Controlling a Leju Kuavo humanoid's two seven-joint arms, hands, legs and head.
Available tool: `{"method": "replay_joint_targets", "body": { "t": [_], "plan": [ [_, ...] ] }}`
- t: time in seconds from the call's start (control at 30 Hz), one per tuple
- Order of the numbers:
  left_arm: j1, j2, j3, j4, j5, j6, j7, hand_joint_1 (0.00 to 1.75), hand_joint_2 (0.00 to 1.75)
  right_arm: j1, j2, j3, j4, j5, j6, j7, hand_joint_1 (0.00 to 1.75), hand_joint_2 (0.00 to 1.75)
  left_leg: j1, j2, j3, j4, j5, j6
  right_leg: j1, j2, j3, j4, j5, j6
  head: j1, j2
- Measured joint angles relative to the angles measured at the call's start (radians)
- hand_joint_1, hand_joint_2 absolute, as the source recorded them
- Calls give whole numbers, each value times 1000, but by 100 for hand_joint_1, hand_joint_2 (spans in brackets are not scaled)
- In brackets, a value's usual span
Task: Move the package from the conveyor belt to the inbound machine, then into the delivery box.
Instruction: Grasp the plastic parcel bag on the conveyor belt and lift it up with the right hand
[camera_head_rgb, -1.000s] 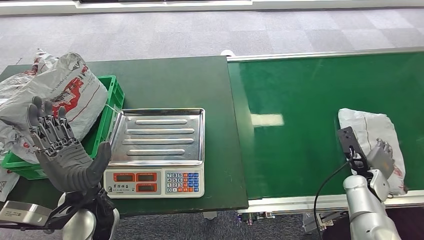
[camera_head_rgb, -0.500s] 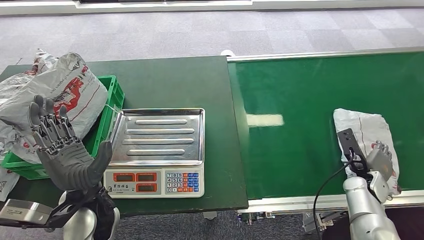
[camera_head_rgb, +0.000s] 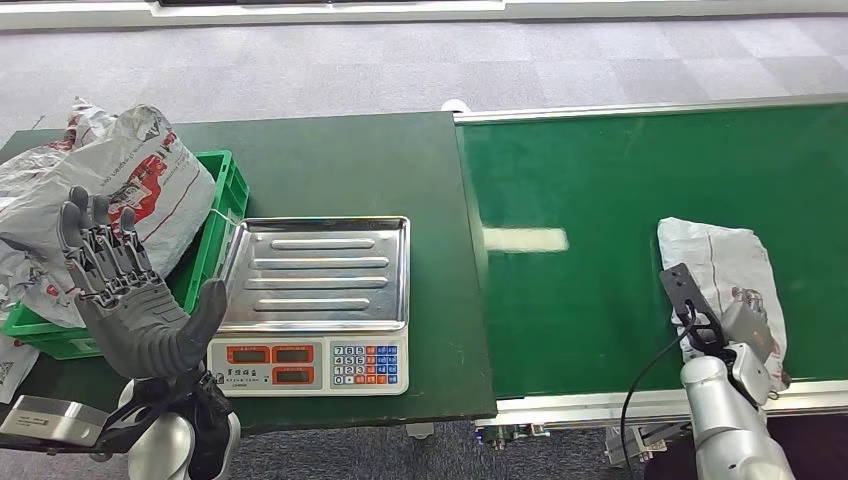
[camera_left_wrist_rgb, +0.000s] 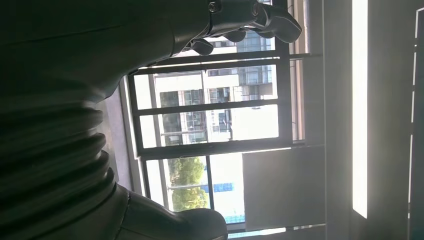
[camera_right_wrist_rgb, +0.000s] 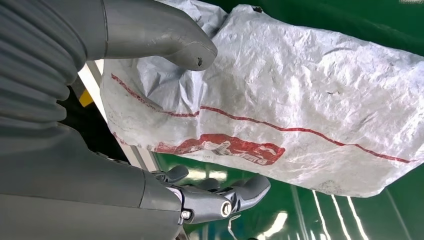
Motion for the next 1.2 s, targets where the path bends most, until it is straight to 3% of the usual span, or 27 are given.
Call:
{"method": "replay_joint_targets", "body": {
  "t": [1.0,1.2],
  "plan": [
    [16,-6,12,-11,0,8,0,0,175,75,31,35,-77,74,93,50,0,175,0,-1,-5,0,0,0,0,-1,0,0,0,0,0,0],
    [14,-9,16,-12,-7,7,3,0,175,108,37,61,-110,132,231,124,0,175,0,-1,0,0,0,0,0,-1,0,0,0,0,0,0]
  ]
}}
